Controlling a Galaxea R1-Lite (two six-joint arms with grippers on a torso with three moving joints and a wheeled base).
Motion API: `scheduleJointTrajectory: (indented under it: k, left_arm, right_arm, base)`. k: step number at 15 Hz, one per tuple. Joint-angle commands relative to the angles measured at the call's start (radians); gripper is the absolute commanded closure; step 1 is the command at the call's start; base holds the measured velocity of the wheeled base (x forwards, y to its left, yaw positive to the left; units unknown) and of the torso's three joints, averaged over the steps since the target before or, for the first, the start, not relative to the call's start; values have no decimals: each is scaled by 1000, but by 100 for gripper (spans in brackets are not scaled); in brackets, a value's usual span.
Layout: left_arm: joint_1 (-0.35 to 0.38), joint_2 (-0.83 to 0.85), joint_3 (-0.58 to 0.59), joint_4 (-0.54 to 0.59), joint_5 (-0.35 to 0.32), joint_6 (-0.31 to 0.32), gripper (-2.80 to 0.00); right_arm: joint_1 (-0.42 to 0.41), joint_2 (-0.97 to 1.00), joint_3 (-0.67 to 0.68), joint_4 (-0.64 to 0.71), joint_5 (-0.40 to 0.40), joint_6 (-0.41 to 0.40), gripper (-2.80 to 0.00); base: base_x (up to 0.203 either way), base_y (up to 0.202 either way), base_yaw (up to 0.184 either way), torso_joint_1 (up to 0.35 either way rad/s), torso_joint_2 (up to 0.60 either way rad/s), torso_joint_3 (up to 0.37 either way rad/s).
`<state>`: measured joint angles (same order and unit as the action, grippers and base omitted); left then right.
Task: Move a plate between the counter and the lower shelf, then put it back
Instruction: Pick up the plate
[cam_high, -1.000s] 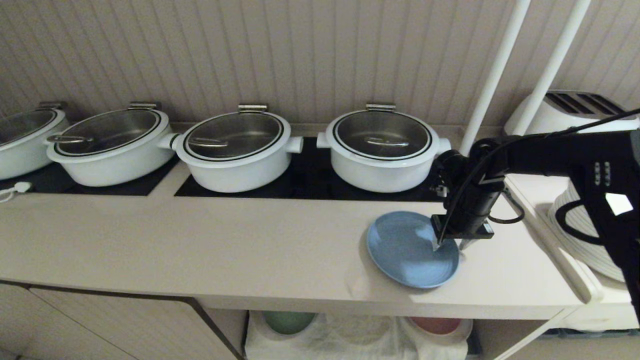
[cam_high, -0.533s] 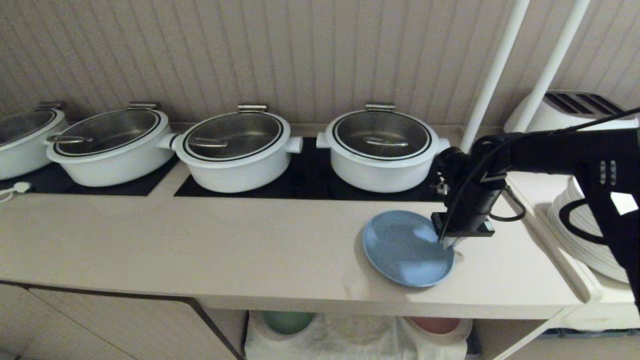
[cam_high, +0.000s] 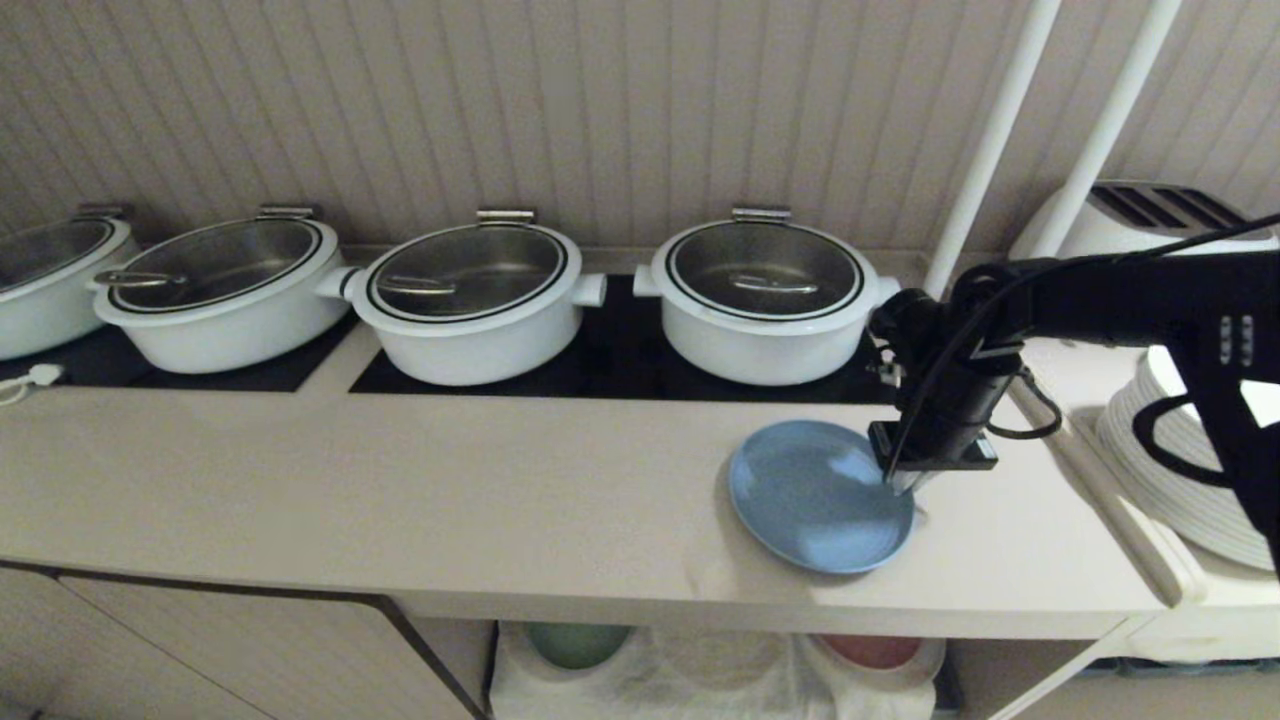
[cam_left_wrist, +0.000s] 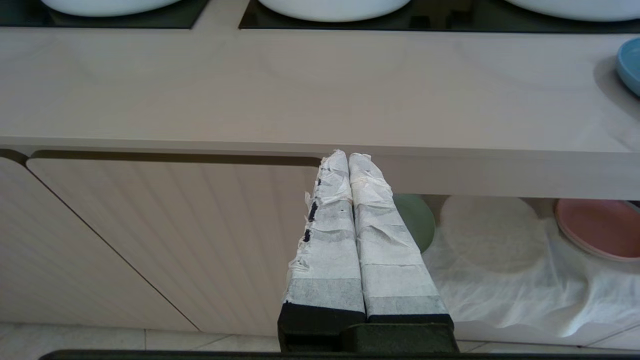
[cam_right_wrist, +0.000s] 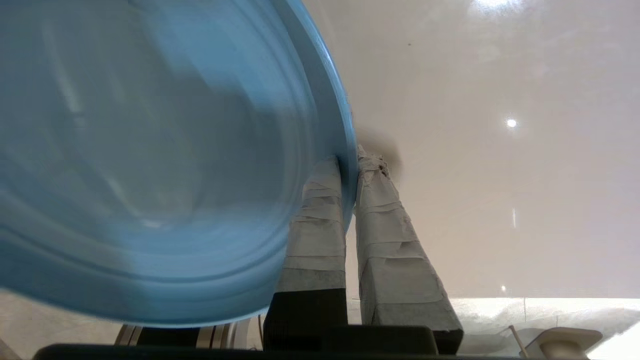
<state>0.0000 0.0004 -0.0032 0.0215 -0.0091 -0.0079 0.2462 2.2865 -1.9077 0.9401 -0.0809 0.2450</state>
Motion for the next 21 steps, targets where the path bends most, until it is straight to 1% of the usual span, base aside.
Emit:
scheduleJointTrajectory:
  k: [1,8,13,16,18,21]
  left_arm:
    - [0,0,0,0,0,0,0]
    - [0,0,0,0,0,0,0]
    - [0,0,0,0,0,0,0]
    - [0,0,0,0,0,-1,0]
    - [0,0,0,0,0,0,0]
    - [0,0,0,0,0,0,0]
  right_arm:
    - [-1,-23,13,5,0,2,0]
    - [-5,-131,109,-1,0,2,0]
    - [-12,-234,223,-6,1,8,0]
    - [-12,-295,297,-11,4,67,0]
    - [-11,-326,351,-52,4,100,0]
    - [-12,-378,421,-93,6,124,0]
  base:
    - [0,0,0,0,0,0]
    - [0,0,0,0,0,0]
    - [0,0,0,0,0,0]
    - [0,0,0,0,0,0]
    - [0,0,0,0,0,0]
    - [0,0,0,0,0,0]
